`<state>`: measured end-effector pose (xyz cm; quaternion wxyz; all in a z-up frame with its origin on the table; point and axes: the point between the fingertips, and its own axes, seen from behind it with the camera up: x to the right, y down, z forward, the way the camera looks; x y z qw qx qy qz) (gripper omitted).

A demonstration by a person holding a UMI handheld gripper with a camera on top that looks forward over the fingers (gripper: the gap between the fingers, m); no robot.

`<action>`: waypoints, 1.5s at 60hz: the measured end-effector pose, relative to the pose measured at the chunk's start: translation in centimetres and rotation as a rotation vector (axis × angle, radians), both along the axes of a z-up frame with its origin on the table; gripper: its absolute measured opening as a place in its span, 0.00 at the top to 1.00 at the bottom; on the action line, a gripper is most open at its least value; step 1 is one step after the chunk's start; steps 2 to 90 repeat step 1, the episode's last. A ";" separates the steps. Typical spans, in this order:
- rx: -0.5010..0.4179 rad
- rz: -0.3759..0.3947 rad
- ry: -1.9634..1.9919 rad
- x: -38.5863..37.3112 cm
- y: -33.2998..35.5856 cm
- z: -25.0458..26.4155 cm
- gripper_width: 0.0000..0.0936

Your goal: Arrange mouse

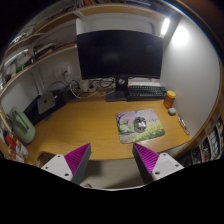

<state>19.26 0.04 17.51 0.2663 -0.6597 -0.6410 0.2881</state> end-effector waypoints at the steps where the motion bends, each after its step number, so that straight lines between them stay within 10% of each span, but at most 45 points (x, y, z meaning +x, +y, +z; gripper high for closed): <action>1: -0.004 0.001 0.001 0.0 -0.2 0.1 0.08; 90: -0.004 0.001 0.001 0.0 -0.2 0.1 0.08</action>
